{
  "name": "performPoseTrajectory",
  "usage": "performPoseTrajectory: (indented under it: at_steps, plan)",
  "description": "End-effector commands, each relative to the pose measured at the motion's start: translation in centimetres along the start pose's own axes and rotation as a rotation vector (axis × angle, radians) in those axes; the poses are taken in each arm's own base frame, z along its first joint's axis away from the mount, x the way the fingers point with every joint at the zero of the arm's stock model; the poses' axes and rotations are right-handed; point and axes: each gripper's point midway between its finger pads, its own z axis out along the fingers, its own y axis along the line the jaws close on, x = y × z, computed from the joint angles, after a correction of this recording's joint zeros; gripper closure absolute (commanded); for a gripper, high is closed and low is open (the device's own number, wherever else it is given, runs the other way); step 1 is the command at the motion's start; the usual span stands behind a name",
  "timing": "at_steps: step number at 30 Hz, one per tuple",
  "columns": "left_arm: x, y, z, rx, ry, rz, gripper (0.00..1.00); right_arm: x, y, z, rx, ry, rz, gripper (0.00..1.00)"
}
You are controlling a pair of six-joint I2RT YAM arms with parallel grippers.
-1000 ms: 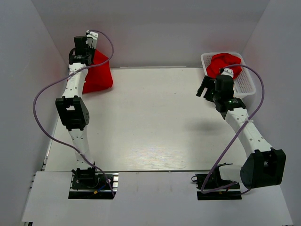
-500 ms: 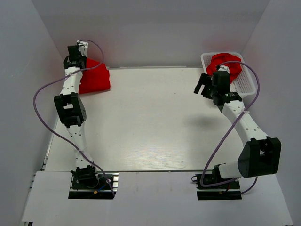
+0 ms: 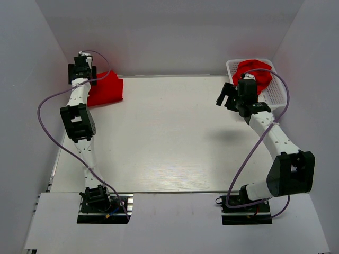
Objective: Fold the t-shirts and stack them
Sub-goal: Put the neatly folded tshirt into the corner of the board with the left arm
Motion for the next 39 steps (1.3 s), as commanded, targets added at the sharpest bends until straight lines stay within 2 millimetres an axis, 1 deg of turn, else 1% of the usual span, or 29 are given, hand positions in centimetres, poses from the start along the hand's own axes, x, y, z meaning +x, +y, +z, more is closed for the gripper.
performPoseTrajectory:
  at_steps: [1, 2, 4, 5, 6, 7, 8, 9, 10, 11, 12, 13, 14, 15, 16, 17, 18, 19, 20, 21, 22, 24, 25, 28, 29, 30, 32, 34, 39]
  plan:
    - [-4.8, 3.3, -4.0, -0.071, -0.095, -0.089, 0.00, -1.8, 1.6, -0.8, -0.066, -0.037, -0.006, 0.10]
    - [-5.2, 2.8, -4.8, -0.059, -0.095, -0.101, 0.00, -1.7, 1.7, -1.0, -0.071, -0.035, -0.010, 0.10]
    - [-6.2, 2.5, -6.7, -0.019, -0.109, -0.118, 0.00, -1.7, 1.5, -1.1, -0.065, -0.038, -0.025, 0.10]
    - [-5.6, 1.0, -7.4, 0.073, -0.084, -0.111, 0.00, -1.4, 1.5, -1.3, -0.065, -0.038, -0.036, 0.10]
    - [-5.5, -0.6, -8.3, 0.139, -0.072, -0.148, 0.00, -1.4, 1.3, -1.2, -0.063, -0.037, -0.039, 0.10]
    - [-6.4, -1.0, -10.0, 0.202, -0.091, -0.173, 0.00, -1.3, 1.3, -1.2, -0.064, -0.037, -0.043, 0.10]
    - [-6.8, -3.1, -11.5, 0.313, -0.102, -0.197, 0.00, -0.5, 1.2, -1.1, -0.068, -0.017, -0.044, 0.10]
    - [-5.5, -4.5, -11.8, 0.369, -0.069, -0.239, 0.00, -0.4, 1.1, -1.0, -0.068, -0.012, -0.042, 0.10]
    - [-6.0, -7.3, -13.7, 0.453, -0.086, -0.235, 0.00, -0.1, 1.2, -1.2, -0.075, -0.006, -0.040, 0.10]
    - [-5.4, -8.7, -15.4, 0.478, -0.084, -0.231, 0.00, 0.7, 1.2, -1.0, -0.087, 0.005, -0.043, 0.10]
    - [-5.1, -10.4, -16.6, 0.499, -0.078, -0.226, 0.00, 1.0, 1.2, -0.9, -0.093, 0.007, -0.044, 0.10]
    - [-4.7, -13.5, -18.5, 0.512, -0.067, -0.195, 0.00, 1.7, 1.2, -0.8, -0.102, 0.022, -0.045, 0.10]
    - [-3.5, -15.0, -19.9, 0.526, -0.052, -0.181, 0.00, 2.5, 1.0, -0.8, -0.105, 0.043, -0.045, 0.10]
    - [-3.0, -16.6, -21.3, 0.545, -0.047, -0.185, 0.00, 3.1, 1.6, -1.0, -0.142, 0.060, -0.043, 0.10]
    - [-1.3, -18.7, -23.9, 0.567, -0.025, -0.160, 0.00, 3.8, 2.0, -1.1, -0.177, 0.077, -0.042, 0.10]
    - [-0.5, -19.5, -25.1, 0.575, -0.018, -0.163, 0.00, 5.0, 2.0, -1.1, -0.195, 0.101, -0.039, 0.10]
    - [0.2, -21.3, -27.2, 0.571, -0.020, -0.187, 0.00, 5.9, 2.4, -1.3, -0.237, 0.115, -0.035, 0.10]
    - [3.9, -22.5, -27.9, 0.576, 0.031, -0.156, 0.00, 6.6, 2.7, -1.4, -0.261, 0.130, -0.035, 0.10]
    - [4.8, -23.2, -29.2, 0.584, 0.025, -0.149, 0.00, 7.1, 3.2, -1.6, -0.297, 0.143, -0.017, 0.10]
    - [5.0, -22.9, -30.8, 0.558, 0.008, -0.172, 0.00, 8.9, 2.8, -1.6, -0.298, 0.179, -0.009, 0.10]
    - [7.0, -24.6, -32.4, 0.582, 0.024, -0.127, 0.00, 9.3, 2.9, -1.6, -0.303, 0.185, -0.012, 0.10]
    - [8.7, -25.0, -33.9, 0.575, 0.049, -0.111, 0.00, 10.7, 2.3, -1.3, -0.290, 0.221, -0.001, 0.10]
    - [9.9, -25.4, -35.0, 0.593, 0.063, -0.104, 0.00, 11.0, 2.3, -1.2, -0.290, 0.227, 0.000, 0.10]
    - [11.0, -25.2, -36.0, 0.591, 0.060, -0.110, 0.00, 11.7, 2.3, -1.3, -0.302, 0.245, -0.008, 0.10]
    - [10.5, -25.3, -36.9, 0.609, 0.040, -0.113, 0.00, 11.5, 2.4, -1.4, -0.305, 0.235, -0.007, 0.10]
    - [10.8, -25.3, -36.8, 0.608, 0.042, -0.111, 0.00, 11.4, 2.3, -1.3, -0.298, 0.228, -0.008, 0.10]
    - [10.6, -25.5, -37.6, 0.618, 0.026, -0.106, 0.00, 10.9, 2.2, -1.3, -0.298, 0.204, -0.010, 0.10]
    - [10.6, -25.4, -37.4, 0.610, 0.020, -0.098, 0.00, 10.7, 2.4, -1.4, -0.309, 0.192, -0.010, 0.10]
    - [11.5, -25.6, -37.5, 0.603, 0.019, -0.067, 0.00, 10.9, 2.5, -1.3, -0.329, 0.178, -0.023, 0.10]
